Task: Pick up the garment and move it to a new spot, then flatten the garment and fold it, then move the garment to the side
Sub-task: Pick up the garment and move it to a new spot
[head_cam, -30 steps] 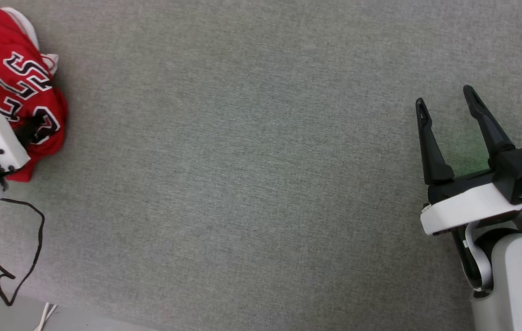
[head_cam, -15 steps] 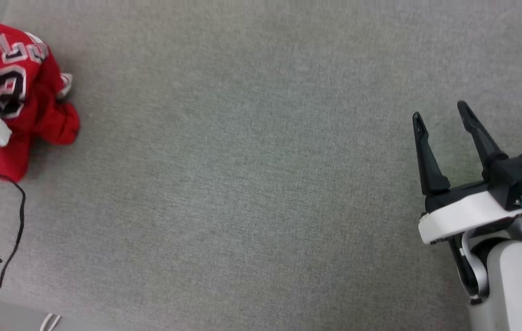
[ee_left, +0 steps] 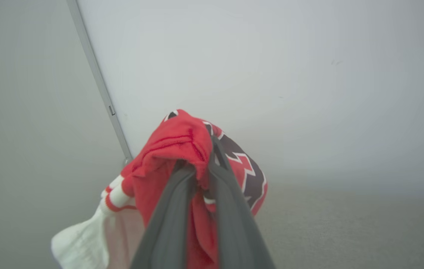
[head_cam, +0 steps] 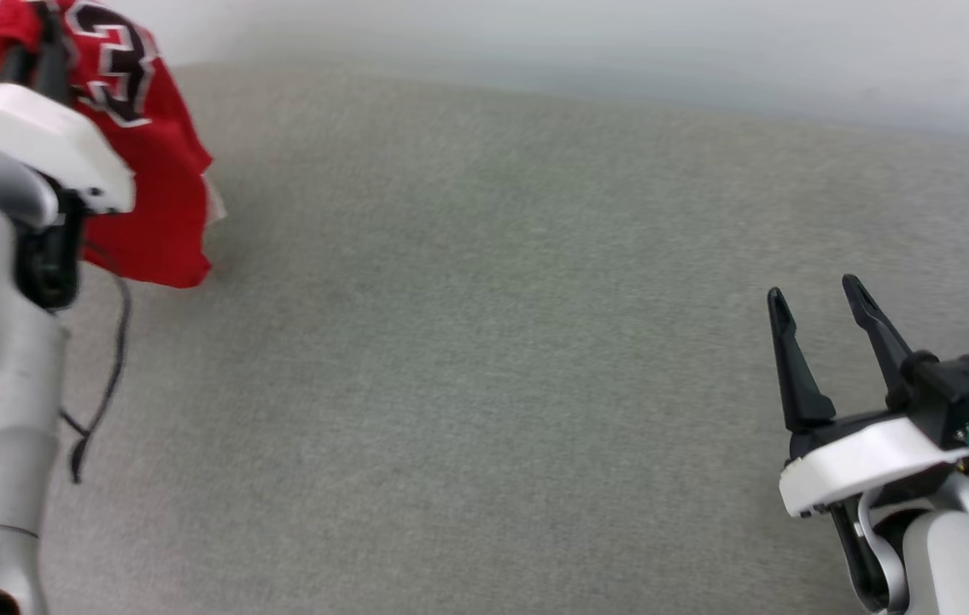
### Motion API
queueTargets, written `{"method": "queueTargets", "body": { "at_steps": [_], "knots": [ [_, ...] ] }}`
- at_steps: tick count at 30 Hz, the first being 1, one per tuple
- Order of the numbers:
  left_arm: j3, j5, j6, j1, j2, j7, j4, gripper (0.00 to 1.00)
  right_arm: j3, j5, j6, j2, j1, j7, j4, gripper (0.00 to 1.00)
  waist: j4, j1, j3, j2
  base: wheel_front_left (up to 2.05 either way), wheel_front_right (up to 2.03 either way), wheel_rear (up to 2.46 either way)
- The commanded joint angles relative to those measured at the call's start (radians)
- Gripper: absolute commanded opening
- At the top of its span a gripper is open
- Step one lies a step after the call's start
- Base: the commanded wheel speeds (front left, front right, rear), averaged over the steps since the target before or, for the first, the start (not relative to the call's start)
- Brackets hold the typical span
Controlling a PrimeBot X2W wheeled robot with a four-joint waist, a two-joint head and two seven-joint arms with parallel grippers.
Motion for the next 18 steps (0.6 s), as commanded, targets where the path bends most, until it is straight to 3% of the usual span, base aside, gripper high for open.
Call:
{"method": "queueTargets", "body": {
  "at_steps": [1,14,18],
  "knots": [
    [-0.010,0.002,-0.001,0.012,-0.017,-0.010,-0.012,0.00,-0.006,0.008,-0.001,0.002,0.018,-0.003,0.000,1.00,-0.047,0.0001,-0.050,0.0000,0.00,0.00,0.00],
    [-0.184,-0.027,-0.046,0.203,-0.250,-0.020,-0.291,0.00,-0.059,0.040,-0.001,0.002,0.116,0.025,-0.036,1.00,-0.221,0.0001,-0.114,0.0000,0.00,0.00,0.00],
    [-0.248,-0.035,-0.045,0.323,-0.294,-0.008,-0.342,0.00,-0.060,0.054,-0.001,0.003,0.127,0.023,-0.039,1.00,-0.258,0.0001,-0.107,0.0000,0.00,0.00,0.00]
  ]
}}
